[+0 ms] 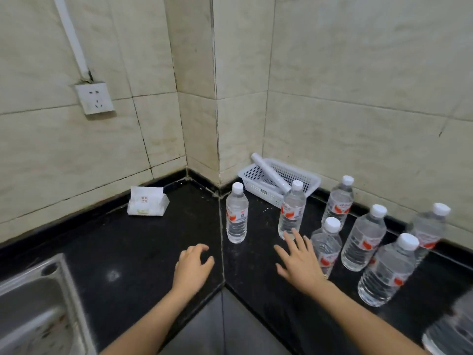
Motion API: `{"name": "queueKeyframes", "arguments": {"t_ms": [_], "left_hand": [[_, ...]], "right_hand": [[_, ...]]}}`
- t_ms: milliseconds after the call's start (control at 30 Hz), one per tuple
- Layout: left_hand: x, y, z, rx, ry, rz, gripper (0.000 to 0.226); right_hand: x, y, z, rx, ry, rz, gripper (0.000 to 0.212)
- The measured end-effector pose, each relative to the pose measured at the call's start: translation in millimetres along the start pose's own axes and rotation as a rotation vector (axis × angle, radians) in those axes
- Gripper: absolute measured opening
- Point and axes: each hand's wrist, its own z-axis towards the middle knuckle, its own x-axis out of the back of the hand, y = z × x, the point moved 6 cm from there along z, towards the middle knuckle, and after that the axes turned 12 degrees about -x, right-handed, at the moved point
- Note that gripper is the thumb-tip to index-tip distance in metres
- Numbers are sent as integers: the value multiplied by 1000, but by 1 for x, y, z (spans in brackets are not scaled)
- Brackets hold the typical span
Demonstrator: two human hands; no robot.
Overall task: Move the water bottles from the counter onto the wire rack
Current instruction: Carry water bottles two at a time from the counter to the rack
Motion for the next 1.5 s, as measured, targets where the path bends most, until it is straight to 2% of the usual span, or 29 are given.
{"name": "queueKeyframes", "arguments": {"t_ms": [133,367,467,600,733,900,1000,1133,1233,1333,1433,1500], "left_hand": [[-19,-2,48,-4,-4,-10,33],[-60,-10,90,32,-80,-52,37],[-71,-16,108,48,-103,-102,46],[-87,-26,131,65,-183,-224,70],[-102,-30,153,13,-258,-423,89],[-109,-33,187,-72,-315,-654,86],[-117,-42,195,-44,-390,-634,79],[-128,-40,194,-38,-341,-539,80],[-128,-30,185,1,-214,-348,87],[-129,-23,172,51,-136,-324,91],[-127,-25,172,-41,-57,-276,103],[-132,-32,180,-110,-107,-305,112]], "right_hand": [[-24,-2,38,-18,-37,41,58],[-55,14,65,-164,-74,67,61],[-62,14,69,-209,-87,89,62],[-65,16,74,-314,-89,123,66],[-76,24,82,-508,-193,252,69],[-68,39,109,-810,-136,558,77],[-75,42,122,-998,-88,855,74],[-92,39,134,-1189,8,1121,78],[-101,42,141,-1284,75,1174,95],[-111,44,144,-1327,115,1175,102],[-119,44,145,-1342,170,1231,105],[-124,47,147,-1369,208,1268,100]]}}
